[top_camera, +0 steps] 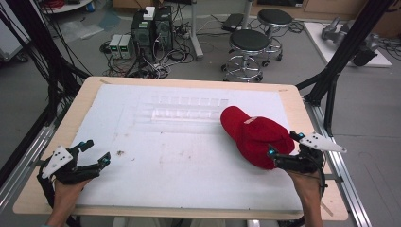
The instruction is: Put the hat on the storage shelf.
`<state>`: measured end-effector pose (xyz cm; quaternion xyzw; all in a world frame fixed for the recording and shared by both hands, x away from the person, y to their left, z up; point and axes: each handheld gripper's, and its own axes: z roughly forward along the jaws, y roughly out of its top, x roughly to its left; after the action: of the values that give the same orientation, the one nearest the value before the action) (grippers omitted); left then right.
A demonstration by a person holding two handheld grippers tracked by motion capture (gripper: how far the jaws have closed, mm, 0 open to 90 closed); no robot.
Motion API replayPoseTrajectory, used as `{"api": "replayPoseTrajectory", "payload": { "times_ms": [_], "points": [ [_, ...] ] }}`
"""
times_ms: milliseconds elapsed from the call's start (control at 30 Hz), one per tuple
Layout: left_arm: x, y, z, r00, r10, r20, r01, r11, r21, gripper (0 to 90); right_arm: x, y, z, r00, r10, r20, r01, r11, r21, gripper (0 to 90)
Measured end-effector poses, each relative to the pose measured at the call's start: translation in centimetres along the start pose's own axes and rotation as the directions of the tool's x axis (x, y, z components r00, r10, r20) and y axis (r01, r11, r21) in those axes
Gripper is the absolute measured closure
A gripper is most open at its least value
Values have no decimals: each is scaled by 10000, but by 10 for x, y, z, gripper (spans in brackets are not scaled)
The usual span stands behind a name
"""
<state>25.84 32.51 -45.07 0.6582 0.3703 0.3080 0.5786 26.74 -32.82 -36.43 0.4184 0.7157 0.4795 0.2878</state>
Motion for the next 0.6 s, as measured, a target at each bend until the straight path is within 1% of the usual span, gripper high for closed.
{"api": "replayPoseTrajectory", "payload": {
  "times_ms": [33, 133, 167, 200, 233, 267, 300, 333, 367, 400, 433, 567, 600],
  "points": [
    [0, 0, 0, 10000, -5, -2, 5, 10000, 5, 160, 0, 0, 0, 10000, 0, 0, 0, 10000, 0, 52],
    [0, 0, 0, 10000, -18, -6, 18, 10000, -14, 160, -11, 0, 4, 9996, 285, 38, -286, 9990, 357, 52],
    [0, 0, 0, 10000, -15, -4, 15, 10000, -8, 159, -16, 0, 7, 9999, 151, 75, -155, 9980, 614, 53],
    [0, 0, 0, 10000, -11, -14, 11, 10000, -6, 159, -16, 0, 7, 9999, 151, 75, -155, 9980, 614, 53],
    [0, 0, 0, 10000, 4, -15, -4, 10000, 20, 160, -19, -1, 8, 10000, 62, 48, -65, 9972, 751, 53],
    [0, 0, 0, 10000, 2, -23, -2, 10000, 22, 160, -26, -3, 12, 9998, 106, -144, -90, 9938, 1111, 52],
    [0, 0, 1, 10000, -16, -26, 16, 10000, 47, 160, -26, -3, 12, 9998, 106, -144, -90, 9938, 1111, 52],
    [0, 0, 1, 10000, -24, -42, 25, 9999, 104, 160, -29, -4, 13, 9995, 218, -210, -188, 9913, 1300, 52],
    [0, 1, 2, 10000, -51, -47, 52, 9999, 164, 160, -32, -5, 16, 9994, 216, -275, -173, 9889, 1476, 52],
    [0, 1, 2, 10000, -32, -31, 33, 9998, 191, 160, -34, -6, 17, 9995, 197, -236, -157, 9872, 1587, 52],
    [0, 1, 2, 10000, -19, -35, 20, 9997, 227, 160, -36, -7, 17, 9997, 147, -209, -111, 9867, 1620, 53],
    [0, 1, 2, 10000, 34, -23, -34, 9997, 232, 160, -43, -13, 21, 9995, 309, -89, -286, 9813, 1901, 53],
    [0, 1, 3, 10000, 31, -26, -30, 9997, 233, 160, -44, -14, 22, 9991, 418, -117, -387, 9803, 1939, 54]
  ]
}}
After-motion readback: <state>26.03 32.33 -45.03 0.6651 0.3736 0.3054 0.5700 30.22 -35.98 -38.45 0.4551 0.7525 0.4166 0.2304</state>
